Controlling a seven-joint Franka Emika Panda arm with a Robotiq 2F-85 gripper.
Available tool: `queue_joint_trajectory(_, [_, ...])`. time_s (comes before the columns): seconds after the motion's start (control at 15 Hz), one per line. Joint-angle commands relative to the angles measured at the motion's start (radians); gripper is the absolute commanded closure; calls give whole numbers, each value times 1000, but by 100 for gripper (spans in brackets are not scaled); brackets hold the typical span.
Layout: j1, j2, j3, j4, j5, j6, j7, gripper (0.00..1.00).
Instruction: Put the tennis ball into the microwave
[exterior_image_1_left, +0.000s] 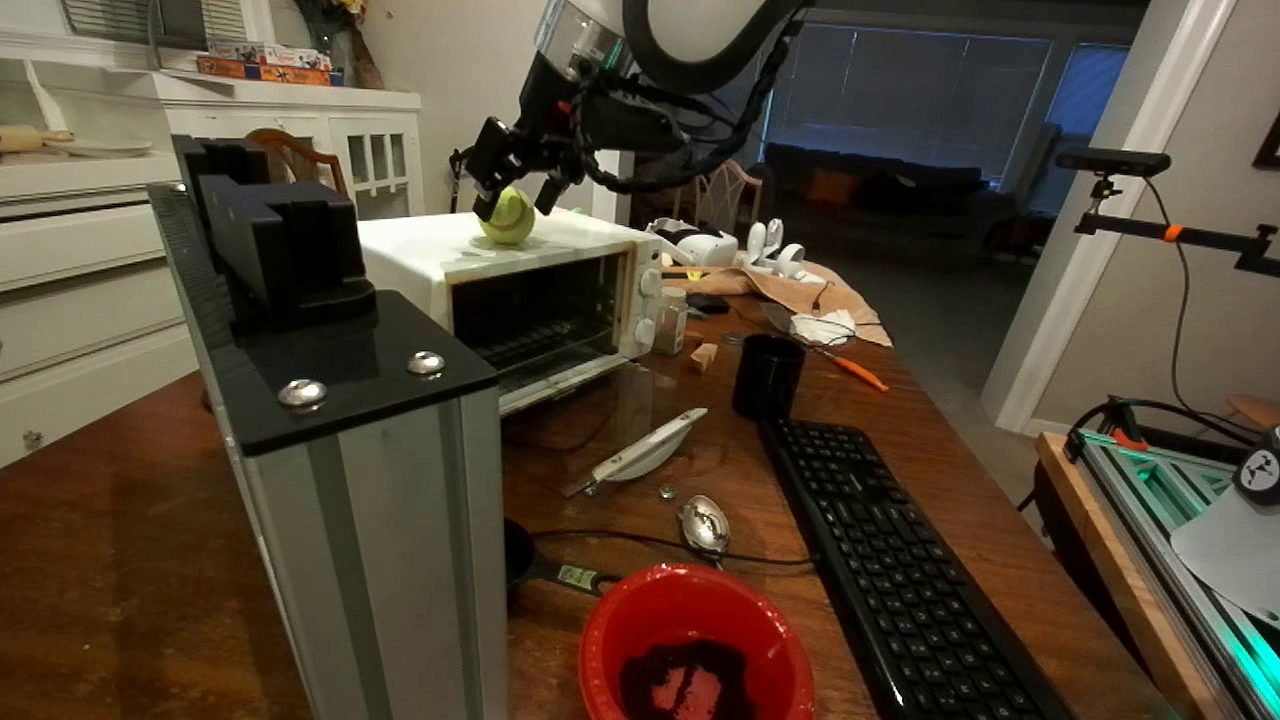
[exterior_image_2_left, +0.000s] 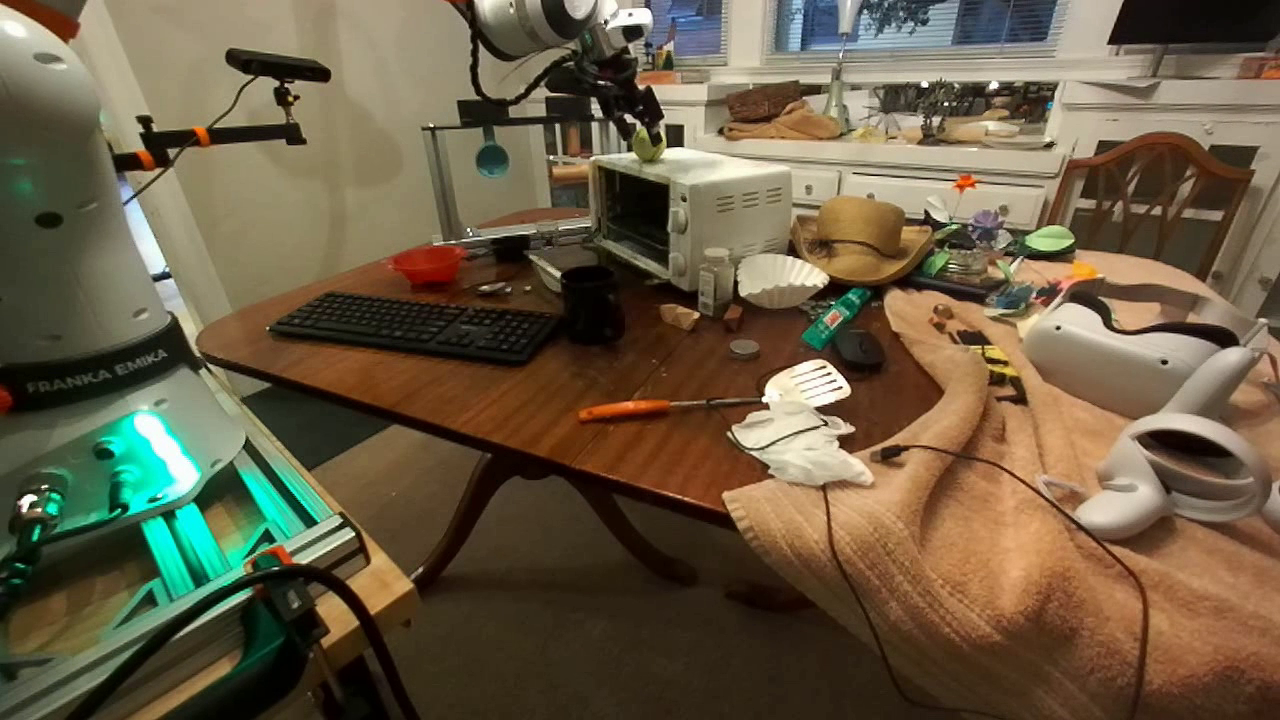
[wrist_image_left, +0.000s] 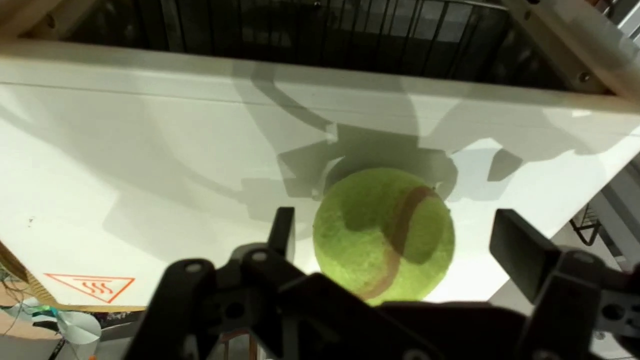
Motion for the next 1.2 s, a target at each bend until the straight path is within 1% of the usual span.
queue_joint_trajectory(0.0, [36,43,-41,45,-36,23,59,0])
queue_joint_trajectory(0.53, [79,50,-105,70,-96,-8,132,0])
queue_joint_trajectory(0.67, [83,50,-109,68,-100,-22,138,0])
queue_joint_trajectory(1.0, [70,52,-88,71,-78,-40,121,0])
queue_joint_trajectory(1.13, [75,52,-91,71,-83,-47,127,0])
